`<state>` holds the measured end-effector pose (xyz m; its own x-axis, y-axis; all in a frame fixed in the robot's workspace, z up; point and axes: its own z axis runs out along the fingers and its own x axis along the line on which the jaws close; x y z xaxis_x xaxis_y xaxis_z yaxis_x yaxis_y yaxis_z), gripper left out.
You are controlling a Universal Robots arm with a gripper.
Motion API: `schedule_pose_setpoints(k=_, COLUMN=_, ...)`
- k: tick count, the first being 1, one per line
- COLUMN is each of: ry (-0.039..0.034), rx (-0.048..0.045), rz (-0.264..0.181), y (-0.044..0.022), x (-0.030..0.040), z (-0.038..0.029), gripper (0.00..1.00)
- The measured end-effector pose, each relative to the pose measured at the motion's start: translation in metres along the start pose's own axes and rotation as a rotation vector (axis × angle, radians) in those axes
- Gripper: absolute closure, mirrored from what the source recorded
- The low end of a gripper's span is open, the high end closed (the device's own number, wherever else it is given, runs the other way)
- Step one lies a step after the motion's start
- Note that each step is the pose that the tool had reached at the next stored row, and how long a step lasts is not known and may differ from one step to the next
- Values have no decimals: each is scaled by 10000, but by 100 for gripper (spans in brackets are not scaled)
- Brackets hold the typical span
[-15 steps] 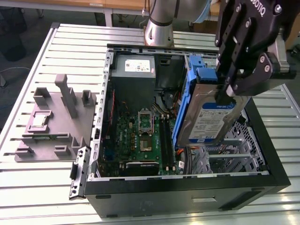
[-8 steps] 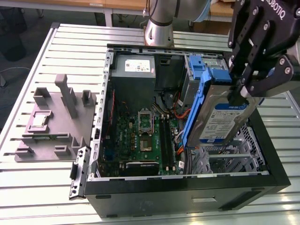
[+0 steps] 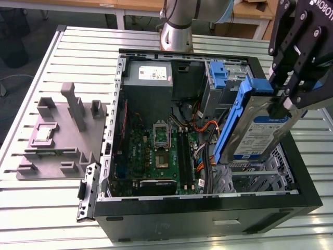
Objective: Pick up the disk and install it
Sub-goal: 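Pick up the disk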
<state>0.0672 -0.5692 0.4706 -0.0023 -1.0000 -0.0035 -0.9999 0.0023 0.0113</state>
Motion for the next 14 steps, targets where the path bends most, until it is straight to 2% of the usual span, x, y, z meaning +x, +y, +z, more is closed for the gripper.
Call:
schedule_pose_setpoints(k=4, ry=0, rx=-4, rz=1, y=-134, x=0, z=4, gripper=65)
schedule_pose_setpoints(k=9, ry=-1, rx=-6, rz=-1, y=-268, x=-1, z=10, gripper=65)
schedule_pose_setpoints(k=11, ry=-2, rx=-6, rz=0, y=-307, x=-1, z=16, gripper=65)
schedule_pose_setpoints(k=14, ry=0, rx=-7, rz=0, y=-331, x=-1, z=45, gripper=65)
